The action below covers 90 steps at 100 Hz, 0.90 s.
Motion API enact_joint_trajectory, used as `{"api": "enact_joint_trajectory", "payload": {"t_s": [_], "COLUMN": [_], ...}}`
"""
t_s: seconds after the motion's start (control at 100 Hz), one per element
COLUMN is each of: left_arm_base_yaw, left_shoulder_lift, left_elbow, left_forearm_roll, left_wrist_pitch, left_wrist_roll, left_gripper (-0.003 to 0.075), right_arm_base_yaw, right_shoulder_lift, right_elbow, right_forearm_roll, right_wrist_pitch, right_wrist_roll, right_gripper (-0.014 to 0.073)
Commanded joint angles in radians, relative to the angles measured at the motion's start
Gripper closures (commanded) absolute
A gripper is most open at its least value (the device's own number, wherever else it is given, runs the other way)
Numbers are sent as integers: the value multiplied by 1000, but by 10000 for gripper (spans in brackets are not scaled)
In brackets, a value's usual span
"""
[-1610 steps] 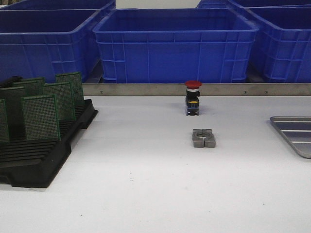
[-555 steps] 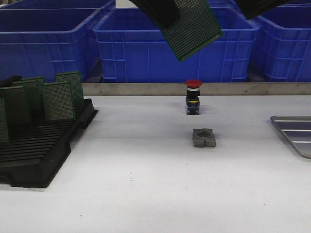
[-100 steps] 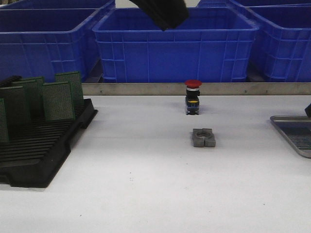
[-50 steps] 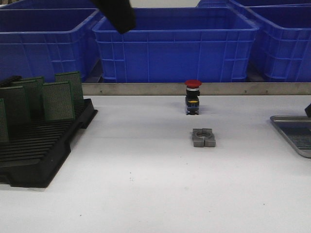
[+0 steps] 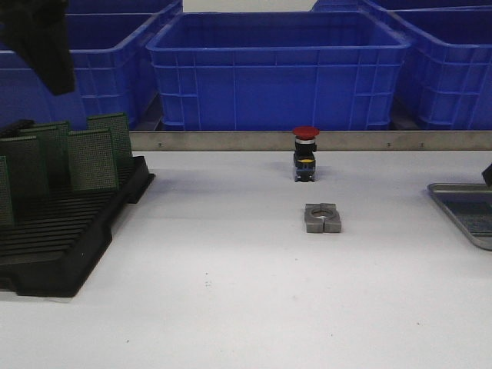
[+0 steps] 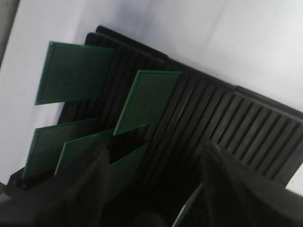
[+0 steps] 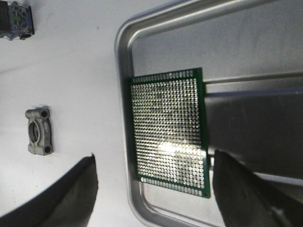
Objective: Place circuit board on tray
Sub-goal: 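Lower the left gripper into the rack and grasp a second green board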
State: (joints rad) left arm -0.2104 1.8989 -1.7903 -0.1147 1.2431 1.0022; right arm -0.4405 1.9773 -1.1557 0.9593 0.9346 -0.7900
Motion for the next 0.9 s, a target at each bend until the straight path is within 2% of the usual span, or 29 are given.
{"api": "enact_joint_trajectory", "payload": {"t_s": [0.0,0.36,0.89], "left_arm_base_yaw": [18,21,21], "left_shoulder_lift": [-11,24,82], "left_elbow": [-31,-31,-29], "left_forearm_roll": [-16,-22,-40], "left_wrist_pitch": [-7,-120,-172], "left_wrist_roll": [37,247,275], "left_gripper": [329,329,329], "right_arm_base_yaw": [-6,-6,-6], "right_shoulder_lift": [-49,-49,-49], "right_elbow": [-28,-28,-28], "right_forearm_roll": [37,37,37], "right_wrist_pitch": [40,43,44], "right_wrist_roll": [-7,-7,-7], "right_gripper": [62,62,62]}}
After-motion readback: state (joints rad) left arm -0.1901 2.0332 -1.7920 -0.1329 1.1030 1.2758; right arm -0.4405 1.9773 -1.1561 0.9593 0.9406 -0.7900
